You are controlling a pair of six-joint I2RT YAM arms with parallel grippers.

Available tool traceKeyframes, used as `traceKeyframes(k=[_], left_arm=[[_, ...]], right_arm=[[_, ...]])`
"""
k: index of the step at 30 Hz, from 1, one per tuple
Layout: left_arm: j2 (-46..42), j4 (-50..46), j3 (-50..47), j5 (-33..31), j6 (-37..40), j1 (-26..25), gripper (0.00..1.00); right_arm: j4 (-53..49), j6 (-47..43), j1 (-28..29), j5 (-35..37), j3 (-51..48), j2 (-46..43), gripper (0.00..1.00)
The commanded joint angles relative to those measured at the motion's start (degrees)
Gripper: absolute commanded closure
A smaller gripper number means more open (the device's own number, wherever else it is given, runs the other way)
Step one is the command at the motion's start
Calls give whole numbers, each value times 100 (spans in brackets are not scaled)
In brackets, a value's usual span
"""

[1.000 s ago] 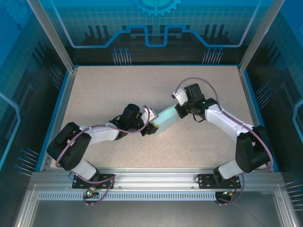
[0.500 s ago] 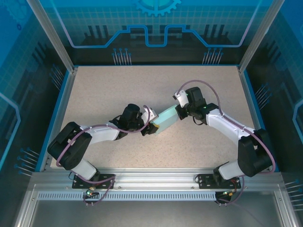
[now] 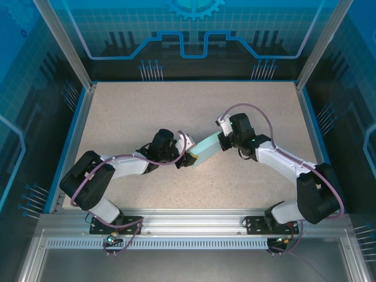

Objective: Fold the paper box

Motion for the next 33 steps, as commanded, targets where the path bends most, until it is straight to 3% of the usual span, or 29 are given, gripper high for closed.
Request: traceKeyframes(k=[1,11,16,26,33], left_arm=[[68,131,134,-409,-175,49,60],[-114,-121,265,-400,-498,52,34],[-518,-434,280,-641,-1024,49,28],[-1487,-2595,631,-1772,-2267,-64,33],[-1494,-3320,1083,-1724,-2402,-97,53]], right_arm=[[-410,264,138,157,-140,2,100],[-524,699,459,826,47,70,100],[-678,881,630,1132,90,71,100],[-939,1099,816,1359,475,121,100],[-995,1111,826,1392,527,121,100]])
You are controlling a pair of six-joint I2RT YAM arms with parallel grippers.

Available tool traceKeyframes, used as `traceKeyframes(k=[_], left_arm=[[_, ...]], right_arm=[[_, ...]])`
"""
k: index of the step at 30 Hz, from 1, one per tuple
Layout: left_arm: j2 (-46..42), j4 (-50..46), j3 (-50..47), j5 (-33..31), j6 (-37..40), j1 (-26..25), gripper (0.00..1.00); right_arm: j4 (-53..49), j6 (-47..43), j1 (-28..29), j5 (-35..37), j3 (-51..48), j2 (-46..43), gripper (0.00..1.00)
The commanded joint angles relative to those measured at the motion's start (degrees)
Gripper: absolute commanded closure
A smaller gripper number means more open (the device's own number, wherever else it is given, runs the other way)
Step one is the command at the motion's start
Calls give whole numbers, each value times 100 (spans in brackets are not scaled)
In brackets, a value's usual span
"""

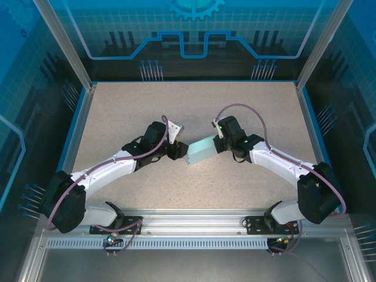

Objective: Fold the paper box

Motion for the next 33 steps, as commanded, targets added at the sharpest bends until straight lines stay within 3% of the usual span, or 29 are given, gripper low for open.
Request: traceKeyframes(k=[1,5,17,25,33], left_arm=[[-22,-651,339,-36,-134,-87,56],[136,-866,556,35,-45,-149,64],[420,-1082,712,-109,22,-191,67],[542,-977,757,-131,13,-195,79],[553,-800,804,-62,-576,-194,87]], right_arm=[[-203,87,87,167,148,81,100],[-207,85,100,175,176,93,100],[-239,72,89,188,189,81,100],[-225,118,90,178,149,56,100],[-198,324,208,236,47,12,100]])
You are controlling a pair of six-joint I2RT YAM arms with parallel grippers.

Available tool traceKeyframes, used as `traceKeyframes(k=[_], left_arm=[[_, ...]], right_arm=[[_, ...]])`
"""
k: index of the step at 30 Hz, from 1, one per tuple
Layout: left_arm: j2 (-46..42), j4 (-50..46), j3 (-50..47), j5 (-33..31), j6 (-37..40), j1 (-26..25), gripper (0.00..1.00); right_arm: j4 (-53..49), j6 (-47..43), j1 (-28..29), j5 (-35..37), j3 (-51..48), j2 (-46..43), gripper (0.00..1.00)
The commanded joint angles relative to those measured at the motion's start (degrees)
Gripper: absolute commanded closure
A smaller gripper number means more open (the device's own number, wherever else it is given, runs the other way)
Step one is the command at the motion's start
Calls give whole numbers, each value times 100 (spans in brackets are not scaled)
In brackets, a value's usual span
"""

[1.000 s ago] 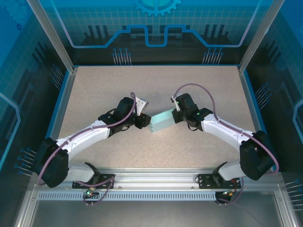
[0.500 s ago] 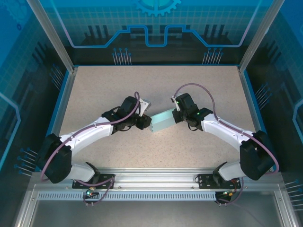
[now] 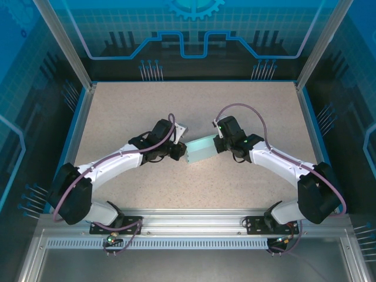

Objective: Fold the paper box

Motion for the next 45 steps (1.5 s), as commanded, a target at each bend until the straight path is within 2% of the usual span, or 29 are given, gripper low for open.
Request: traceKeyframes(k=[1,7,14,32,45], left_arm=[[34,180,181,26,-500,-35,88],[217,491,176,297,-1652,-35,93],[184,674,131,320,-2435,-54,100],[55,1036,-1,298,-2986,-53,100],[86,1127,-342,-198,-2906,-240,100]], right_arm=[[-91,192,160,74,-10,0,100],[-32,329,267,151,-163,-84,100],[-47,348,294,195,-195,-126,100],[-59,416,412,321,-261,-72,100],[-76,460,425,426,-261,-93,100]])
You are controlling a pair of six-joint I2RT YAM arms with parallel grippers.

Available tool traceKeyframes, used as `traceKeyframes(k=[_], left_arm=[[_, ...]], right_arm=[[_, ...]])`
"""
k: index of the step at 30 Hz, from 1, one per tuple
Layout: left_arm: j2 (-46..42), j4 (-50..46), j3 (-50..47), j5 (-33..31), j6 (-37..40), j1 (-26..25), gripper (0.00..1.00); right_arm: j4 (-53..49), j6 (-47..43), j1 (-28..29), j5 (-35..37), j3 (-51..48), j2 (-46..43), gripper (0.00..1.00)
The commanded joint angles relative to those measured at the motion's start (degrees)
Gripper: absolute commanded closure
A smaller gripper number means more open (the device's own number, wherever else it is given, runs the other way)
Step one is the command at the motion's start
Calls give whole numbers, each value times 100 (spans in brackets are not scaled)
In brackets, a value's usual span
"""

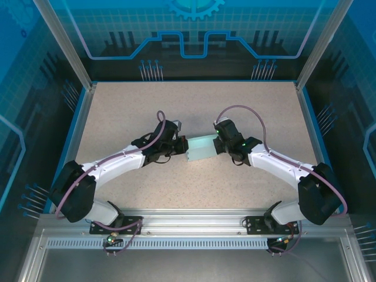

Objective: Fold the paper box

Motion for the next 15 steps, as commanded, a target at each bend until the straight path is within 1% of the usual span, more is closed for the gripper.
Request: traceKeyframes(k=[1,7,11,14,15], left_arm=[[-43,255,-146,23,-11,-143,100],[-22,337,-412,-563,374,-453,100],[-36,480,-600,-658,604,-547,92],[-134,459,-544,-675,775,-544,87],[-173,457,-518,-673,846,-545,84]], right_arm=[[-135,64,206,-197,-101,-28,100],[-166,55,220,-53,-281,-63,100],[-127,90,229,41,-386,-117,100],[-117,104,240,83,-450,-170,100],[-131,107,246,97,-452,-188,100]])
